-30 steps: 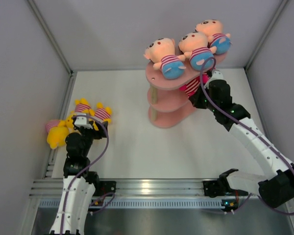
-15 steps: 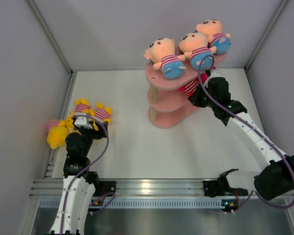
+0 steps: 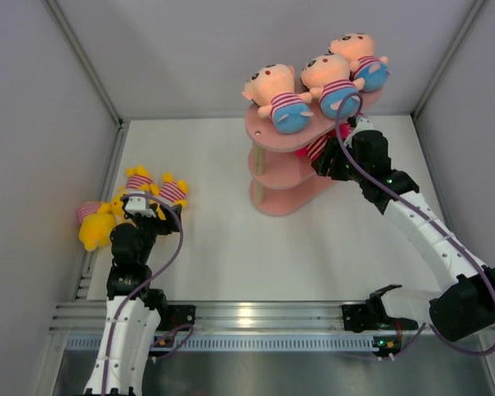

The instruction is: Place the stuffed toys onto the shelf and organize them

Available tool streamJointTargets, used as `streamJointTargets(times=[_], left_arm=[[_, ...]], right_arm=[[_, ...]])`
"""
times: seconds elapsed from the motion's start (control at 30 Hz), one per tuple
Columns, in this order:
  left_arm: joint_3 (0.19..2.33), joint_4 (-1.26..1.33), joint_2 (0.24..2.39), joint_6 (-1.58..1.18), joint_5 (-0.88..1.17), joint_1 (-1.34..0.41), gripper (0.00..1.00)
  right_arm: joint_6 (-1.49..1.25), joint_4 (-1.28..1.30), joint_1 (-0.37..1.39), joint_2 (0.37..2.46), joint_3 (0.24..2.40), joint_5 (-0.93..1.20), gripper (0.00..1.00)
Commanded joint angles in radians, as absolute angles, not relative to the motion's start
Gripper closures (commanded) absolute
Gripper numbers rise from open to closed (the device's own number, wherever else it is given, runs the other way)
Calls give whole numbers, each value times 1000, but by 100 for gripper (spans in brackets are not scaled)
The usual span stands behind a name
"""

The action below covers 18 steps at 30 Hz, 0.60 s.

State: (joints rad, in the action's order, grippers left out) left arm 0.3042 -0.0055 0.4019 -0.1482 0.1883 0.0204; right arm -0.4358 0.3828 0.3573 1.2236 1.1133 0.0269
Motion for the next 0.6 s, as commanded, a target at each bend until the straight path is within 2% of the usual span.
streamJointTargets(times=[0.0,0.1,0.13,0.2,0.27,0.43,0.57], left_arm=[[298,48,406,-146,213,31,21],[305,35,414,-124,187,34,24],[333,20,420,-111,152,35,30],[370,-46,465,-31,11,44,32],[428,-78,518,56,-75,49,32],[562,-156,616,253,-77,49,32],[685,-202,884,353,-156,49,27]], right_arm=[[-413,362,344,1149,1152,18,42],[-399,380,342,1105,1150,52,39],[-388,387,342,1079,1150,67,39],[-373,417,344,1052,1146,98,38],[-356,452,344,1013,1147,118,38],[-316,500,342,928,1111,138,37],[-287,550,344,916,1103,130,37]])
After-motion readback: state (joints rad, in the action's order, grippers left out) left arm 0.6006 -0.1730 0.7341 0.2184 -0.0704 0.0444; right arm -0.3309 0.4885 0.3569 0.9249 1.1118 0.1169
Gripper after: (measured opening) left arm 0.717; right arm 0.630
